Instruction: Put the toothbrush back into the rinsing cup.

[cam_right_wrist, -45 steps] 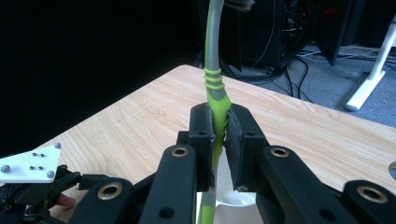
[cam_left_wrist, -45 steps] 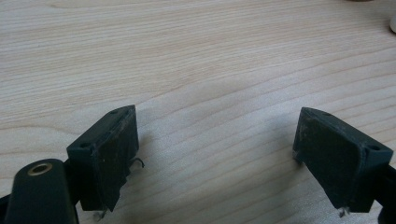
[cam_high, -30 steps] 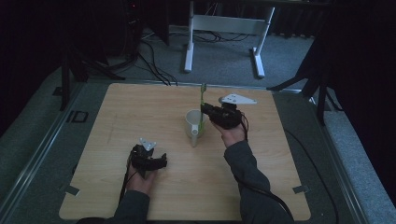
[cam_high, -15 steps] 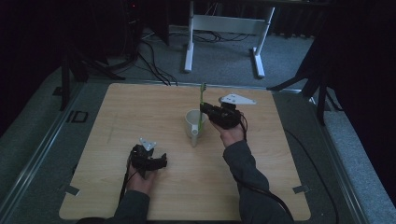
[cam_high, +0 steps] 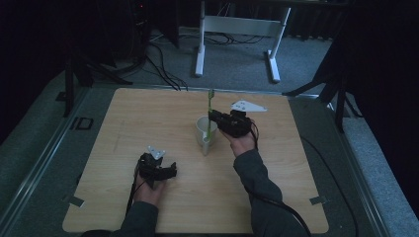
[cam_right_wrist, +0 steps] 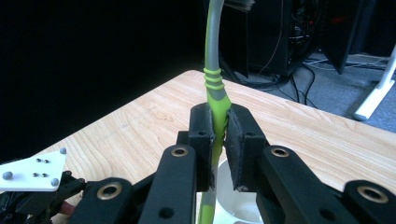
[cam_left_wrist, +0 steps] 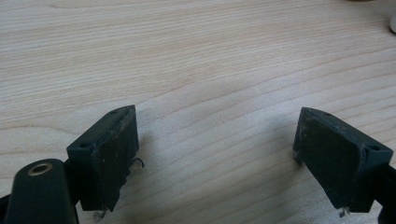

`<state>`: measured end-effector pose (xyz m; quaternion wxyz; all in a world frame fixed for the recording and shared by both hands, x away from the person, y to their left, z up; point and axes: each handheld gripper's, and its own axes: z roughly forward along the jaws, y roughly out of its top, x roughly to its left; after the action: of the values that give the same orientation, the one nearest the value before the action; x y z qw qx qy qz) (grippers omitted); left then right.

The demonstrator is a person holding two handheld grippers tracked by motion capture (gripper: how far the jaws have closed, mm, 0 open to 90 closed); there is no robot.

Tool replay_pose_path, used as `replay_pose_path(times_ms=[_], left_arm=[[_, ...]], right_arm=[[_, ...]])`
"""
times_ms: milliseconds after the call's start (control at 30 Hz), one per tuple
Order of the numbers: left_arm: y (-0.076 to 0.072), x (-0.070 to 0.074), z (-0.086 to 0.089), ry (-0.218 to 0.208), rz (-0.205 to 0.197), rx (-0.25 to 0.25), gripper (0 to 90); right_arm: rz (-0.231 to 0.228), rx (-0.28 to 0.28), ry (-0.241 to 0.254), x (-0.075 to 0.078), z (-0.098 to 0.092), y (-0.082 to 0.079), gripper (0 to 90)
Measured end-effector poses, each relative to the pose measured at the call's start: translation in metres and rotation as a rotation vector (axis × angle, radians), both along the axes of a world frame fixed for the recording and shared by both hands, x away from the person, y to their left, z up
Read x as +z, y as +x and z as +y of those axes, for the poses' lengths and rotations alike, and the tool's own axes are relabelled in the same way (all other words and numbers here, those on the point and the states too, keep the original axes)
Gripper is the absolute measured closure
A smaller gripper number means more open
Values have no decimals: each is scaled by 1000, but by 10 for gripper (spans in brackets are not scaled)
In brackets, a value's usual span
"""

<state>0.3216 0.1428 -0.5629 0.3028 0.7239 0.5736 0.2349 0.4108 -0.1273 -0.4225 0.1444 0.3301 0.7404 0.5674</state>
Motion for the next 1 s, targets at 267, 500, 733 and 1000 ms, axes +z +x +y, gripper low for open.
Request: replay_pose_path(times_ms=[267,500,733,1000], left_arm=[[0,0,0,0,0,0,146],[0,0,0,-1,-2,1,146],[0,0,-1,0,-2,-2,146],[0,0,-1,1,-1,-5,146]], right_arm=[[-16,19,-12,-2,4,-2,806],[-15,26,-26,-5,6,-3,803],[-25,36,-37,-7,9,-5,801],[-11,58,-66,-11,10,-7,621]])
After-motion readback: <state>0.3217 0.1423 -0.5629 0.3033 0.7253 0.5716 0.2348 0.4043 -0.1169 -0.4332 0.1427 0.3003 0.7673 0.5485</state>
